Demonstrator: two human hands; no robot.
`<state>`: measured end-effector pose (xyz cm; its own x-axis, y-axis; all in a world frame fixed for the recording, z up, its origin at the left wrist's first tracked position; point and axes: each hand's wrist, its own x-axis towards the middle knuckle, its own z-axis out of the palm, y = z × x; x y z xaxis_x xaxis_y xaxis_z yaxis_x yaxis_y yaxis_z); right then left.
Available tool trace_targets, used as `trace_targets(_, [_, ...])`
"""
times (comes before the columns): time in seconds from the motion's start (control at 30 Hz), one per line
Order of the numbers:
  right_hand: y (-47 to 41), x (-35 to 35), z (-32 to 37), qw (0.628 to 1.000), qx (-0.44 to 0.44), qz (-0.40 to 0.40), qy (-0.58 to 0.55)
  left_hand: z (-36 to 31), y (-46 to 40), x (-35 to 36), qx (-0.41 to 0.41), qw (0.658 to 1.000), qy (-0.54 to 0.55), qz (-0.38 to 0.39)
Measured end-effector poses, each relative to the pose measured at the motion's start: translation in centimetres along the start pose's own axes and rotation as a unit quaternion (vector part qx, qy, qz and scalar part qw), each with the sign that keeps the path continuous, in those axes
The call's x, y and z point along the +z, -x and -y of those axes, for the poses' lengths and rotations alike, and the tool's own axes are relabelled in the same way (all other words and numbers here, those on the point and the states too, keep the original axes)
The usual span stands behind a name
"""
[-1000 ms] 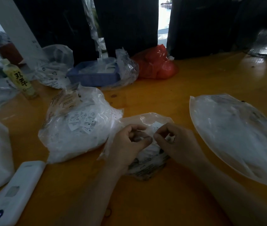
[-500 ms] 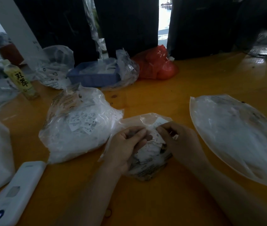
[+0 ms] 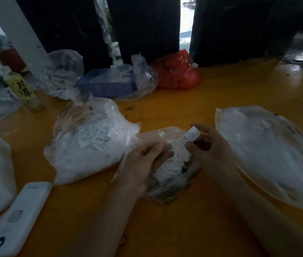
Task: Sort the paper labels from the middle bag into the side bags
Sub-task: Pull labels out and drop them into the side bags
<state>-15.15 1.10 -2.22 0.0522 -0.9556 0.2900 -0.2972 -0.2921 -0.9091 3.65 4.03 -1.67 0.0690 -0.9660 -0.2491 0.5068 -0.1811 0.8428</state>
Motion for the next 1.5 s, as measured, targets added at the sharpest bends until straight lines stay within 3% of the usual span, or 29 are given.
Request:
trace_targets(0.37, [0.4, 0.0, 1.1, 0.996, -0.02, 0.054, -0.065, 0.0, 0.3, 0.4, 0.002, 1.0, -0.015, 0.008])
trace_targets(0.73, [0.2, 0.1, 0.1, 0.995, 0.01, 0.094, -0.012, 0.2, 0.2, 0.0, 0.013, 1.0, -0.015, 0.004])
trace_targets(0.93, [0.1, 0.1, -0.1, 0.992, 0.006, 0.124, 0.003, 0.3, 0.3, 0.0, 0.046, 0.995, -0.09, 0.005])
trace_targets(1.13, [0.4, 0.0, 0.4, 0.998, -0.027, 0.05, -0.021, 0.3, 0.2, 0.1, 0.05, 0.993, -0.109, -0.01])
trace_targets(1.5, [0.9, 0.8, 0.5, 0.994, -0.08, 0.032, 0.069, 0.2, 0.4, 0.3, 0.057, 0.988, -0.138, -0.034])
